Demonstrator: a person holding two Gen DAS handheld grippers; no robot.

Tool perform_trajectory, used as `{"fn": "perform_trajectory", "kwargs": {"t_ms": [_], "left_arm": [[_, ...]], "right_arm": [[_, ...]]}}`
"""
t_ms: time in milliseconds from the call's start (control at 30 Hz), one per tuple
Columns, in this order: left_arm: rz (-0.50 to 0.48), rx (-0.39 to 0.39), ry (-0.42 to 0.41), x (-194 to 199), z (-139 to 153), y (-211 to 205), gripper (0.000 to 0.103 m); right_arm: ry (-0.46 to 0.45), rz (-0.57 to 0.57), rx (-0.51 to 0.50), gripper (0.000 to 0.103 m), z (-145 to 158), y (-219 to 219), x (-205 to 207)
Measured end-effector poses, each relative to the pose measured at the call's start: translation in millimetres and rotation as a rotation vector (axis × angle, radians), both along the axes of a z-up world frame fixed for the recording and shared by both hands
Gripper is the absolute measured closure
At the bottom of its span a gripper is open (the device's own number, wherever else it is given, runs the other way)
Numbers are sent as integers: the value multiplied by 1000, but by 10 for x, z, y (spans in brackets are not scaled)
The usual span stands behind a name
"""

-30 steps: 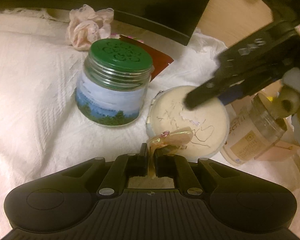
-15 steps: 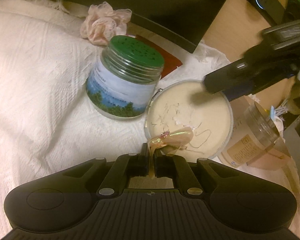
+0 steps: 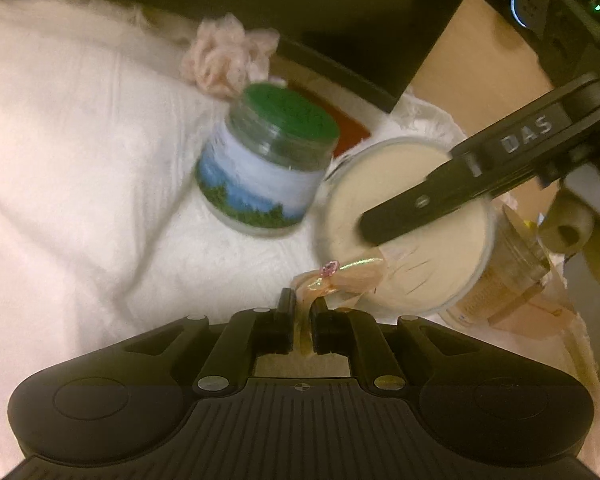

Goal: Organize soft objects
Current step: 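Carry the hair clip with the left tool into the pink box while the right tool drops the pouch there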

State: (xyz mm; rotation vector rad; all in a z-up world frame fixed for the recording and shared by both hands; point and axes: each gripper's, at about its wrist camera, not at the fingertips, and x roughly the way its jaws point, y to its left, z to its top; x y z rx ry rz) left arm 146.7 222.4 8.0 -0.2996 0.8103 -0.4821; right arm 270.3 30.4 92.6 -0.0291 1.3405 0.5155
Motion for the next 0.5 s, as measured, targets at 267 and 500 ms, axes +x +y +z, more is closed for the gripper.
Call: {"fn": "perform_trajectory", "kwargs": {"t_ms": [267, 500], "left_arm": [[-66, 140, -159, 267, 892, -182, 94], [-147, 139, -299, 518, 1666, -826, 94]], "right_arm": [[-156, -95, 117, 64, 977, -475, -163], [-384, -262, 116, 64, 1852, -1488, -544]]}}
